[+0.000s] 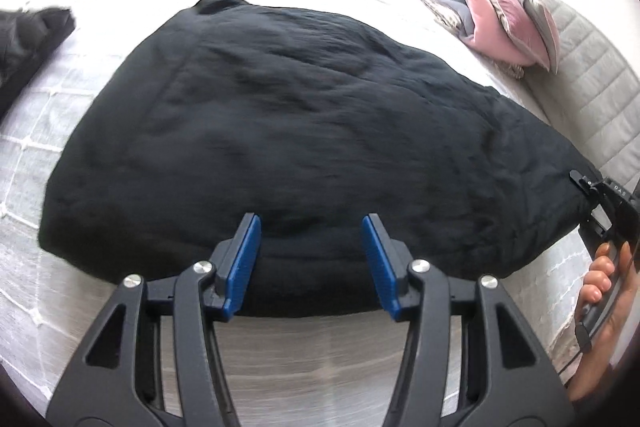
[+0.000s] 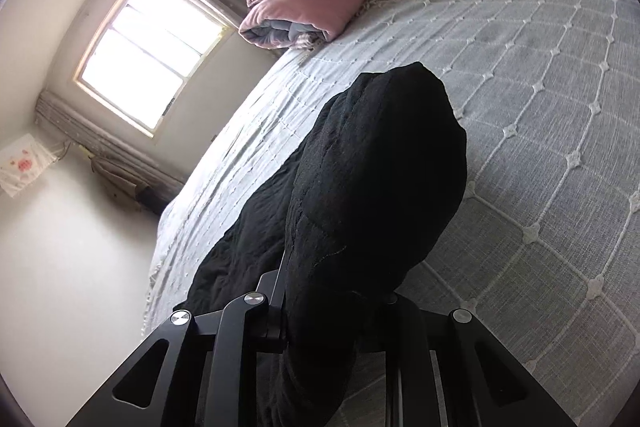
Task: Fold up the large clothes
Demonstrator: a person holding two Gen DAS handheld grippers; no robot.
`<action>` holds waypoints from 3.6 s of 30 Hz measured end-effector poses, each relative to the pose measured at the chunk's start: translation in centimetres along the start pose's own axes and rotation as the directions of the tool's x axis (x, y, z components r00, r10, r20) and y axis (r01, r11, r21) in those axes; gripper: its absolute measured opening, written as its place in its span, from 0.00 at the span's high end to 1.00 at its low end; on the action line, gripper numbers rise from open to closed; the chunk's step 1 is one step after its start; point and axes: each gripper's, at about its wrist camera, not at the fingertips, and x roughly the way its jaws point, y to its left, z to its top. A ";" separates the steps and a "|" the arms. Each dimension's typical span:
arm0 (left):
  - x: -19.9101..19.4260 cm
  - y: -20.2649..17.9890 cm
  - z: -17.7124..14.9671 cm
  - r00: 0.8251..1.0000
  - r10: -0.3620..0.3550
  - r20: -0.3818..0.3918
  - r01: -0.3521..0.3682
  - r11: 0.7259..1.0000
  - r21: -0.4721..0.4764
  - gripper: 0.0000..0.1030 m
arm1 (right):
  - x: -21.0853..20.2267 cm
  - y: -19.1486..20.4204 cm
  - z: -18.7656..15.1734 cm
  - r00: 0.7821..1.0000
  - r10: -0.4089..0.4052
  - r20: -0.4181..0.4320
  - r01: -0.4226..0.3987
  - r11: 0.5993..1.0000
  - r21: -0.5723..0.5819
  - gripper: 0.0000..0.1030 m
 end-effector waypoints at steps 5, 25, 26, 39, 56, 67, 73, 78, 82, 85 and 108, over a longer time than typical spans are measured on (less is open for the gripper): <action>-1.0 4.5 -0.1 0.995 -0.097 -0.001 0.097 0.989 -0.111 0.47 | -0.1 1.2 -0.2 0.999 -0.026 0.027 0.027 1.000 -0.007 0.79; -7.7 18.3 2.1 0.924 -0.245 0.292 0.352 0.842 -0.409 0.47 | -3.1 24.0 -12.3 0.939 0.171 0.299 0.106 0.683 -0.722 0.81; -7.6 18.8 2.0 0.917 -0.261 0.302 0.374 0.825 -0.423 0.47 | -2.7 26.1 -15.0 0.942 0.214 0.259 0.079 0.610 -0.789 0.81; -7.3 19.3 2.2 0.925 -0.251 0.287 0.357 0.835 -0.419 0.47 | 7.0 25.7 -37.6 0.997 0.031 -0.071 -0.067 -0.132 -0.989 0.63; -7.0 11.3 3.3 0.953 -0.185 0.240 0.226 0.961 -0.157 0.28 | -0.2 19.9 -24.3 0.987 0.025 -0.156 -0.158 0.108 -0.982 0.37; -5.0 9.9 3.4 0.980 0.037 0.198 -0.010 0.991 -0.135 0.80 | 2.0 19.9 -27.8 0.999 0.041 0.015 0.020 -0.124 -0.992 0.74; -4.2 10.3 3.4 0.978 0.093 0.188 -0.070 0.990 -0.125 0.84 | 3.4 19.3 -29.9 0.998 0.026 0.056 0.060 -0.249 -0.967 0.75; -3.7 10.3 2.2 0.977 0.150 0.152 -0.134 0.985 -0.113 0.83 | 5.0 18.3 -31.3 0.999 -0.026 0.026 0.017 -0.294 -0.956 0.74; -3.6 10.3 2.0 0.978 0.155 0.139 -0.141 0.984 -0.106 0.82 | 5.4 18.2 -30.1 0.997 -0.057 -0.054 -0.066 -0.242 -0.968 0.74; -3.5 10.6 1.6 0.979 0.152 0.134 -0.140 0.985 -0.098 0.81 | 5.6 18.1 -29.8 0.997 -0.057 -0.051 -0.064 -0.246 -0.967 0.73; -4.0 11.2 0.7 0.991 0.108 0.082 -0.098 0.989 -0.113 0.73 | 9.1 18.5 -23.8 0.936 -0.177 -0.305 -0.244 0.299 -0.922 0.87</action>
